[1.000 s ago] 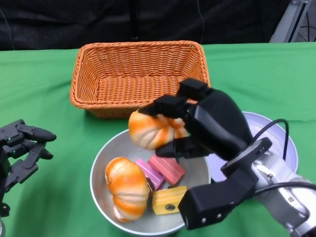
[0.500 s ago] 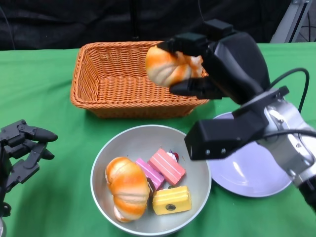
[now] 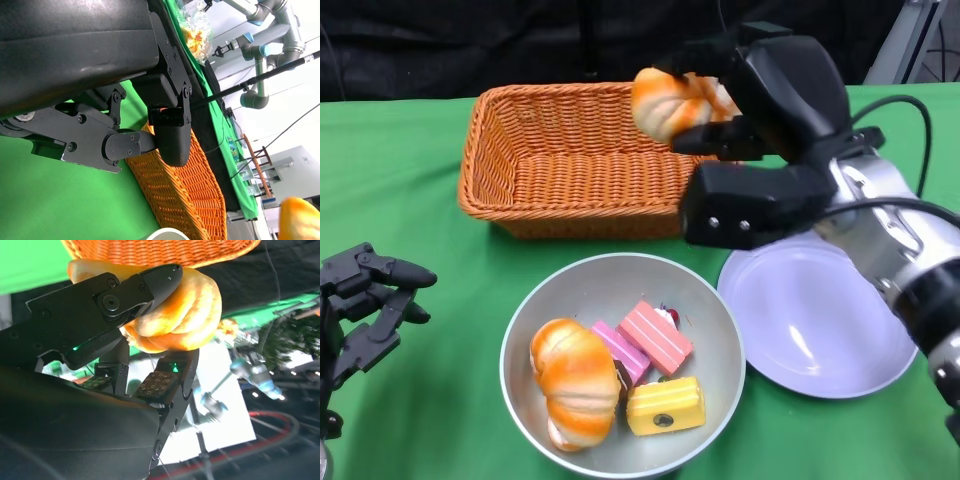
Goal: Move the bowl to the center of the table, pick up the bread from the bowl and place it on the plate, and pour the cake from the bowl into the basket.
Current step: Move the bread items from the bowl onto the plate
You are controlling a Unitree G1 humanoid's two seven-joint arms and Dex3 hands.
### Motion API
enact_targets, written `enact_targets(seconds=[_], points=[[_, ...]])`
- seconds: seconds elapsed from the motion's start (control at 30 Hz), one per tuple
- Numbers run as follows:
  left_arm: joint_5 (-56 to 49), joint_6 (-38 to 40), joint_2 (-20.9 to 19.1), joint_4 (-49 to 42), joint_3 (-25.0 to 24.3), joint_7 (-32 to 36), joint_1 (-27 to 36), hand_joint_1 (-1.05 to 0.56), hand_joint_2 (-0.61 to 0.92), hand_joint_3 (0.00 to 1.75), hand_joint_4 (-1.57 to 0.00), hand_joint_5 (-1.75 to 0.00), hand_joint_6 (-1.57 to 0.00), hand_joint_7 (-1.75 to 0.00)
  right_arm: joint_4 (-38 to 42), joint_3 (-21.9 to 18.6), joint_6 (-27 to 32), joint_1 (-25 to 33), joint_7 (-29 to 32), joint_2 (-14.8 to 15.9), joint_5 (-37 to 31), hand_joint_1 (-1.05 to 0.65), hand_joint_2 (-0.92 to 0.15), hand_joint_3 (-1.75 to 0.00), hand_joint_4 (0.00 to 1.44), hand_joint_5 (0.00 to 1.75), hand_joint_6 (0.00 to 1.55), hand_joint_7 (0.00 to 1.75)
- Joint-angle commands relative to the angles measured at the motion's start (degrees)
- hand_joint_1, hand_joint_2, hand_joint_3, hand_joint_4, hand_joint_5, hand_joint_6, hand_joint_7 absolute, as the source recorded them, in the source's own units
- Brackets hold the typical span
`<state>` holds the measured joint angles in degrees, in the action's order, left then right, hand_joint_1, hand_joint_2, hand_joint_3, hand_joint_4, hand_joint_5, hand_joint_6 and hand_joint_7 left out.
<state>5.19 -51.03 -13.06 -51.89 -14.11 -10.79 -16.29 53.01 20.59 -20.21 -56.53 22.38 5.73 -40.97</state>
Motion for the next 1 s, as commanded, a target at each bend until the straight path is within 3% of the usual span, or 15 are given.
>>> enact_targets(seconds=[0.03,0.17,0.53,0.87,1.0], points=[[0.23,-0.67,-1.00,-0.30,-0.43,0.66,0.40,-0.19,0.85,0.44,-0.88,-1.23,-0.97,-0.85,5.47,-0.49,-0.84,-4.49,-0.52,-1.82,2.81,-0.26,-0.84,0.00,0.84,1.49,1.16,0.10],[0.68,-0.87,-0.93,-0.60,-0.53,0.12,0.36,-0.18,0.86,0.43,-0.88,-1.22,-0.97,-0.86,10.94,-0.39,0.10,-7.68,-1.98,-3.64,4.60,-0.27,-0.86,0.00,0.79,1.60,1.16,0.07],[0.63,-0.85,-0.97,-1.06,-0.52,0.20,0.23,-0.16,0.85,0.45,-0.89,-1.22,-0.97,-0.87,19.04,1.46,4.02,-12.57,-3.28,-7.02,4.96,-0.24,-0.87,0.00,0.77,1.68,1.16,0.05],[0.10,-0.96,-1.00,-0.99,-0.45,0.93,0.35,-0.16,0.83,0.47,-0.89,-1.22,-0.98,-0.86,19.91,3.03,6.52,-12.64,-3.13,-7.58,5.01,-0.27,-0.88,0.00,0.84,1.45,1.14,0.01],[0.59,-0.88,-1.15,-1.46,-0.47,0.33,-0.04,-0.15,0.83,0.48,-0.90,-1.21,-0.98,-0.85,19.07,2.83,5.81,-11.89,-2.38,-7.45,5.33,-0.25,-0.87,0.00,0.83,1.46,1.14,0.01]])
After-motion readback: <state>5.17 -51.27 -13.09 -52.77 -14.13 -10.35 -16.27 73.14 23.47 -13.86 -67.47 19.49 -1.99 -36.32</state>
